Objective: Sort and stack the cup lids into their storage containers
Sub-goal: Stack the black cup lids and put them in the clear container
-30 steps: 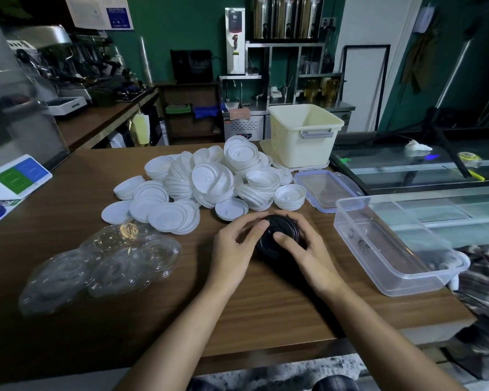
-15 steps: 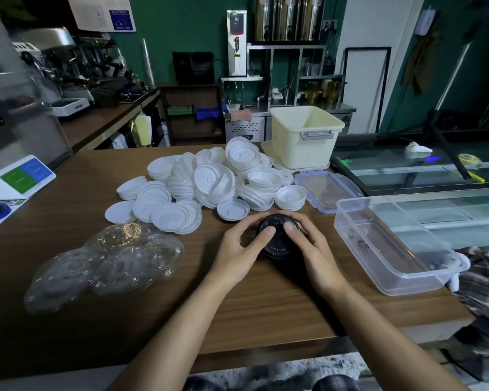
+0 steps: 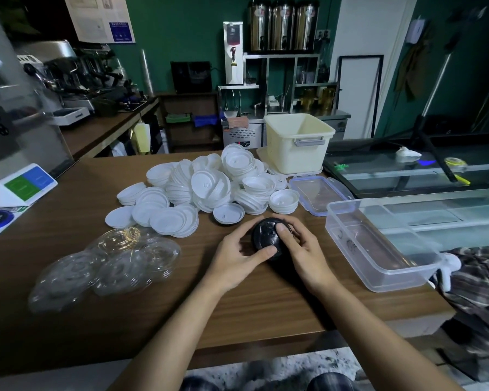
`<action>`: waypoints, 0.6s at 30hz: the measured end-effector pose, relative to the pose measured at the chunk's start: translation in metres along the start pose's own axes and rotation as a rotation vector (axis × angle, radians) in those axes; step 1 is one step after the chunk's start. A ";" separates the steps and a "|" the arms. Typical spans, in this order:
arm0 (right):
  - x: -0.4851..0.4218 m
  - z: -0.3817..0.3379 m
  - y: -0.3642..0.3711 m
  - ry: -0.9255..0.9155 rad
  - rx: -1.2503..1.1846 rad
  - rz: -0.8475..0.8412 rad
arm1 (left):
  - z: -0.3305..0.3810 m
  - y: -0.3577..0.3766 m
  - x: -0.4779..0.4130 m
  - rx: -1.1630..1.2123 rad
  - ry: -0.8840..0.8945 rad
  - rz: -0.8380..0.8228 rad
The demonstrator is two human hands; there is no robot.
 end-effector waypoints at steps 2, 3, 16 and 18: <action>0.001 0.000 0.000 0.025 -0.009 0.001 | 0.002 -0.001 0.001 0.004 -0.002 0.033; 0.002 -0.001 0.000 0.035 -0.005 0.002 | 0.003 -0.002 0.001 0.003 -0.002 0.047; 0.005 -0.052 -0.034 0.069 0.075 -0.003 | 0.055 0.019 -0.021 0.036 -0.033 0.044; 0.003 -0.068 -0.056 0.073 0.107 0.034 | 0.062 0.035 -0.036 0.036 -0.031 0.024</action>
Point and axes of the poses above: each hand's wrist, its own x-axis away from the middle knuckle, its own y-axis out of the palm, z = x × y, the point moved 6 cm from there along -x, towards the middle knuckle, and after that the axes turned 8 degrees about y, right-handed, at the moved point
